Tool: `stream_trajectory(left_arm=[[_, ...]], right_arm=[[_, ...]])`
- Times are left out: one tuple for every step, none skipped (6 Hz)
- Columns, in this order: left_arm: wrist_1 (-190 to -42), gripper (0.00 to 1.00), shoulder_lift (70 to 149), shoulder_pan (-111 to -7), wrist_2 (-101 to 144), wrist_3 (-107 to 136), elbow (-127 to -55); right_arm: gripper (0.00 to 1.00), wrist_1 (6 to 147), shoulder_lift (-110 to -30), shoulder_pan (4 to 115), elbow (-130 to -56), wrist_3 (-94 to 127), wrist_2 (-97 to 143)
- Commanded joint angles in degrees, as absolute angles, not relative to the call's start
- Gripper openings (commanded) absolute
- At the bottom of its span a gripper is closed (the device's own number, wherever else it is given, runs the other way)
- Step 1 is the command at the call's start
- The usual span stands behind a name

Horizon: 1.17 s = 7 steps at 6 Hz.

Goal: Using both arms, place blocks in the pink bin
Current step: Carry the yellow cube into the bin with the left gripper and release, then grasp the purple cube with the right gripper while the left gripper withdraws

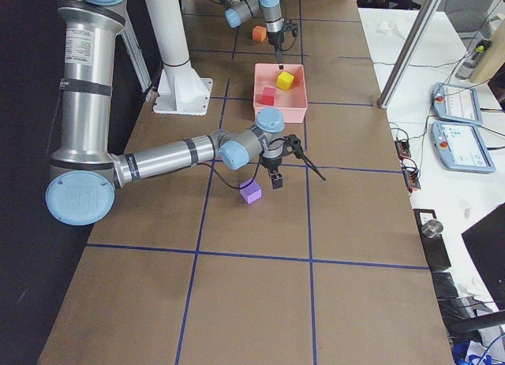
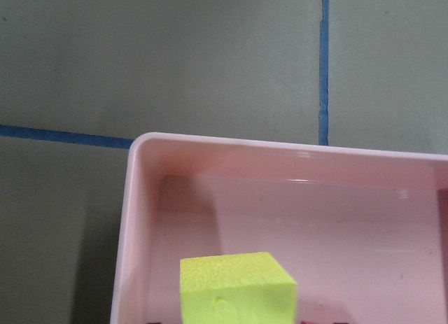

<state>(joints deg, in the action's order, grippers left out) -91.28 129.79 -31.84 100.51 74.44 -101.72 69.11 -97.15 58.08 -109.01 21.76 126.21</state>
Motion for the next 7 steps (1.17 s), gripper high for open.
stream_trajectory(left_arm=[[-91.23,1.0,129.73,-31.55,100.2,74.44,-102.13],[-91.23,1.0,129.73,-31.55,100.2,74.44,-102.22],[-91.32,1.0,129.64,-31.55,100.2,74.44,-102.22],[-91.32,1.0,129.55,-31.55,100.2,74.44,-102.65],[-91.32,1.0,129.46,-31.47,100.2,74.44,-102.92],[-91.32,1.0,129.11,-31.46,100.2,74.44,-103.01],[-91.32,1.0,128.68,-31.55,100.2,74.36,-103.27]], right_arm=[[1.0,60.44,-102.62,52.67,-108.81,21.88,124.81],[1.0,60.21,-103.0,50.12,-108.11,21.97,124.28],[1.0,60.12,-102.75,47.57,-105.93,21.89,122.36],[1.0,60.12,-102.48,45.9,-105.39,22.06,121.82],[0.89,60.12,-102.13,44.92,-103.55,22.06,121.03],[0.4,60.12,-101.69,44.91,-103.62,21.71,120.85],[0.21,60.03,-101.69,45.09,-104.41,22.14,121.46]])
